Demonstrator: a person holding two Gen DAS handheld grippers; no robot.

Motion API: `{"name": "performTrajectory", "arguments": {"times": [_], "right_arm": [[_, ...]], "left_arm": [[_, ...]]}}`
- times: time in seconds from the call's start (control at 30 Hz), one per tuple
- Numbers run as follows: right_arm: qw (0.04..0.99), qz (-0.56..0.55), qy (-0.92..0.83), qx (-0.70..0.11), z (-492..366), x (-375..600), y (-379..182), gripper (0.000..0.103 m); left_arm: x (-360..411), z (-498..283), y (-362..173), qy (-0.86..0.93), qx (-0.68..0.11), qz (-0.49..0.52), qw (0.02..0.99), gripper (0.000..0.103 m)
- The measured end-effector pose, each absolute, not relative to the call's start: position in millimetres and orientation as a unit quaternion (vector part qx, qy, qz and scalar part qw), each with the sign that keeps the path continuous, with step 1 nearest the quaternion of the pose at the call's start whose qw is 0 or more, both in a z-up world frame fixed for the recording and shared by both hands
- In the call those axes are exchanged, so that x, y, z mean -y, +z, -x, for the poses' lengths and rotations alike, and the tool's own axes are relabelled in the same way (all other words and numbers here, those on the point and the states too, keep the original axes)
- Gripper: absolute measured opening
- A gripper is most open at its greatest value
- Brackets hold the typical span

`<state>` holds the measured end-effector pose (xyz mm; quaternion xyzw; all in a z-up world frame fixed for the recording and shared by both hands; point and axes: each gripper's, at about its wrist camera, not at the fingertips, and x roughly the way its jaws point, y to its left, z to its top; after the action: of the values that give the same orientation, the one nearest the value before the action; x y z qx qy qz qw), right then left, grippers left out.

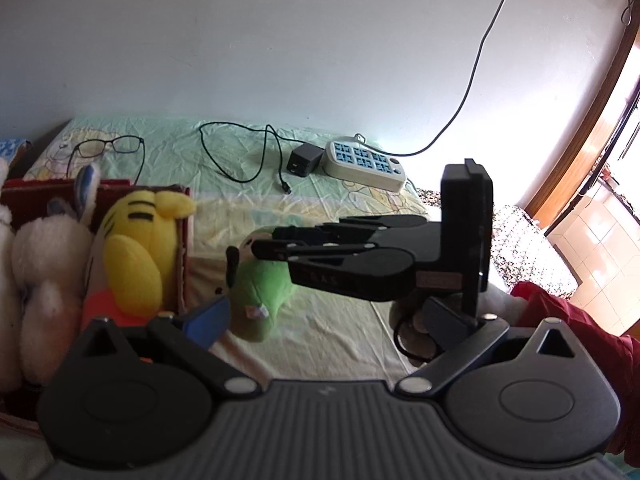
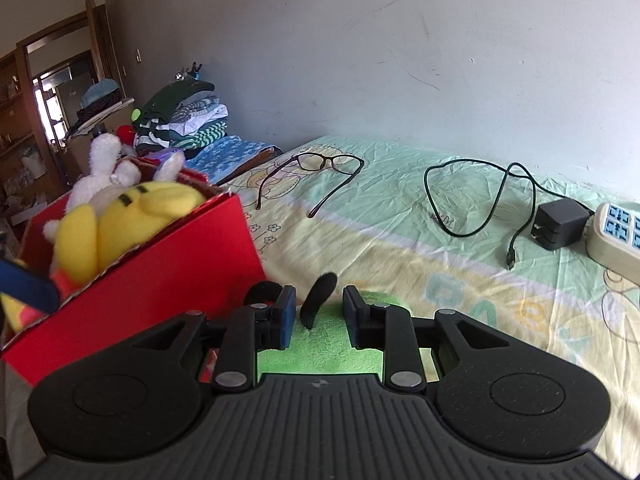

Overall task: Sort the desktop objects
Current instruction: 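Move the right tool to the green bean-shaped plush on the bed, then grasp the green bean-shaped plush with the right tool and lift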

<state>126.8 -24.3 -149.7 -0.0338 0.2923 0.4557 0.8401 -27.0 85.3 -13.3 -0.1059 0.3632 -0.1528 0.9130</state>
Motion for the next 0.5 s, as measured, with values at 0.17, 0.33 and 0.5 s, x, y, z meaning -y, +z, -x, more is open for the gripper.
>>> {"name": "performTrajectory", "arguments": {"times": [0.17, 0.33, 0.5], "right_arm": [[0.842, -0.007, 0.433, -0.320, -107, 70, -160, 0.027], [0.835, -0.098, 0.395, -0.370, -102, 107, -181, 0.028], [0.805, -0.256, 0.365, -0.393, -109, 143, -199, 0.043]], "left_arm": [[-74, 13, -21, -0.175, -0.371, 0.110, 0.905, 0.102], [-61, -6, -33, -0.180, -0.380, 0.111, 0.901, 0.102], [-41, -29, -50, -0.169, -0.380, 0.095, 0.904, 0.102]]}}
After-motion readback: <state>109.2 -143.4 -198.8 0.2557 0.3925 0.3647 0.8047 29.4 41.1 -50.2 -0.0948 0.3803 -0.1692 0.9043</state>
